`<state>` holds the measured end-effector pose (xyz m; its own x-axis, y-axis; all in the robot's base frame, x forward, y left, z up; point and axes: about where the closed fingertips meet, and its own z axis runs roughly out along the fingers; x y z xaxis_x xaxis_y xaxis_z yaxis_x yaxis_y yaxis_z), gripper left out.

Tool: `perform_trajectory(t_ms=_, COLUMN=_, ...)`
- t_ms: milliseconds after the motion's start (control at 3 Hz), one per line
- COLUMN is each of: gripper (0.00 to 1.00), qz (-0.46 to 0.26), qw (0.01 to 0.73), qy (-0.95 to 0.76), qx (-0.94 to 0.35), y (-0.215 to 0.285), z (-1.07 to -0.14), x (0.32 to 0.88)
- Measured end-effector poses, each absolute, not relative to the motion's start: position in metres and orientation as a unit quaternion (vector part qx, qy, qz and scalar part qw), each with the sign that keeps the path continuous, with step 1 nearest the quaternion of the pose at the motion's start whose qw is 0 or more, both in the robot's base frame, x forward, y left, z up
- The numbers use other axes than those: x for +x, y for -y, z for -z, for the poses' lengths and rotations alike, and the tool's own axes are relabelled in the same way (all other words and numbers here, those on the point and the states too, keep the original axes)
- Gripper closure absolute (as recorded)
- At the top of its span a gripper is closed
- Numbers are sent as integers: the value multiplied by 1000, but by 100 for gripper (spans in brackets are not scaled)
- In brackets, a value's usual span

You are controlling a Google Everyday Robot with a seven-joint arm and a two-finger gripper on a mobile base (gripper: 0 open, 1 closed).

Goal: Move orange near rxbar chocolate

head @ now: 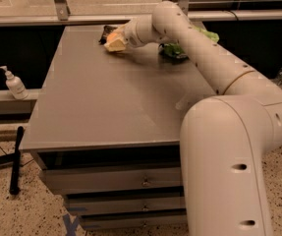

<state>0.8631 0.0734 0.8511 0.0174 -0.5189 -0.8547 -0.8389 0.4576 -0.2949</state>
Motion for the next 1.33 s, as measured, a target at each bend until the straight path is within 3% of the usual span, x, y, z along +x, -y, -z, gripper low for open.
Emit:
perform_trajectory(t_ms=1000, gripper=12, qz=-165, qw=507, qy=-682, qx=-501, y=-75, z=-853, x=849)
perform_trajectory(t_ms=1333, gripper=0, qz=-167, qw=507, qy=-681, qx=-501, y=-76, z=-853, x=848)
